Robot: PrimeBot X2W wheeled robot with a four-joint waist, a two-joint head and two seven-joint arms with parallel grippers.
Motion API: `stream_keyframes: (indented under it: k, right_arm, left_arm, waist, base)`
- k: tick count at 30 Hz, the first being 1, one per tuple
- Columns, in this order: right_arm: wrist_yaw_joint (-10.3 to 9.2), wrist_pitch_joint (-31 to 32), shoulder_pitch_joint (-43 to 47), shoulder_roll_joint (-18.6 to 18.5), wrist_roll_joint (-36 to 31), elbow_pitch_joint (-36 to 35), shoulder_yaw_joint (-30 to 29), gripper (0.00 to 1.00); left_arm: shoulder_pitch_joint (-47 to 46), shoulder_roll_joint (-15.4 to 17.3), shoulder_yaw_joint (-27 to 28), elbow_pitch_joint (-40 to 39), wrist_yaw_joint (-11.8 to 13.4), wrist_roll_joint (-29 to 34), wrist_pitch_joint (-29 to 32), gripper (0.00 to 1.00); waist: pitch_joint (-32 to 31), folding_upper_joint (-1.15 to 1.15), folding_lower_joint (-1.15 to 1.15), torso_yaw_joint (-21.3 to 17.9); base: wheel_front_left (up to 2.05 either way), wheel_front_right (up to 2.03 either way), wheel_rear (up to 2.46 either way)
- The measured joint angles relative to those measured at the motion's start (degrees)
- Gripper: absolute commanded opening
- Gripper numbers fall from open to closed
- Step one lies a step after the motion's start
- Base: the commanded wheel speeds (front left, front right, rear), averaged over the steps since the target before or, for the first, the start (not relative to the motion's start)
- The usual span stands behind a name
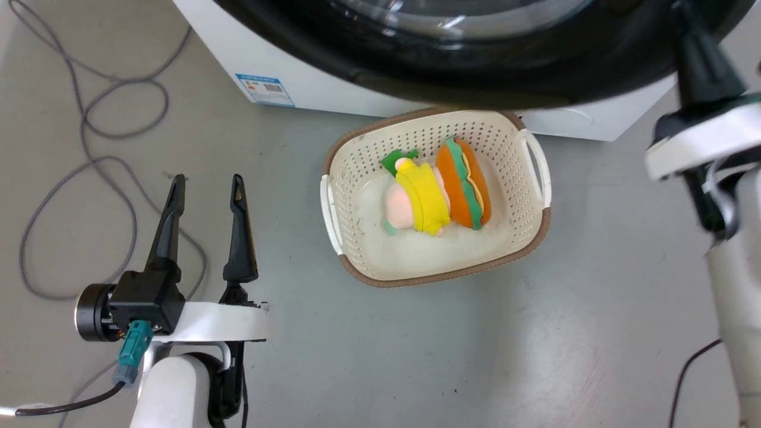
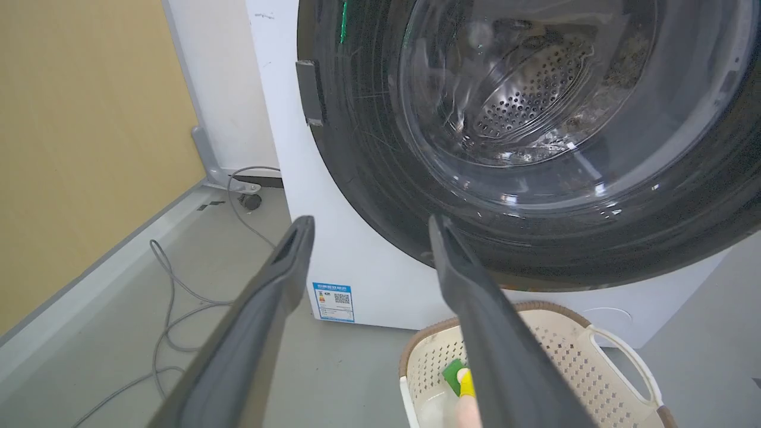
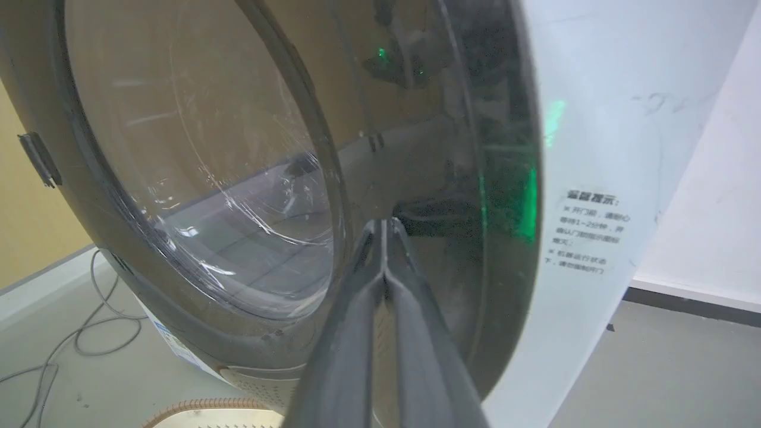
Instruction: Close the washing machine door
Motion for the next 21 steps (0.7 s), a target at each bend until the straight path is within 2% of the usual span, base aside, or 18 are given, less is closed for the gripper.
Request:
stream_keyframes:
  k: [12, 17, 21]
  right_arm:
    - [0.0, 0.0, -6.0, -1.5, -2.9, 8.3, -2.8, 0.0]
    - [0.0, 0.0, -5.9, -1.0, -3.9, 8.3, -3.4, 0.0]
    - [-0.02, 0.0, -3.5, -0.4, -3.8, 4.8, -5.0, 0.0]
  left_arm:
    - [-0.3, 0.0, -0.3, 0.0, 0.5, -0.7, 0.0, 1.0]
    - [-0.4, -0.1, -0.2, 0.2, 0.7, -0.7, 0.0, 1.0]
    - [-0.4, -0.1, 0.1, 0.8, 0.7, -0.7, 0.0, 1.0]
  waist:
    - [1.0, 0.0, 0.0, 0.8]
    - [0.1, 0.0, 0.0, 0.4]
    - [-1.6, 0.0, 0.0, 0.0]
  base:
    - [0.0, 0.0, 0.0]
    - [0.0, 0.0, 0.0]
    - [0.0, 0.0, 0.0]
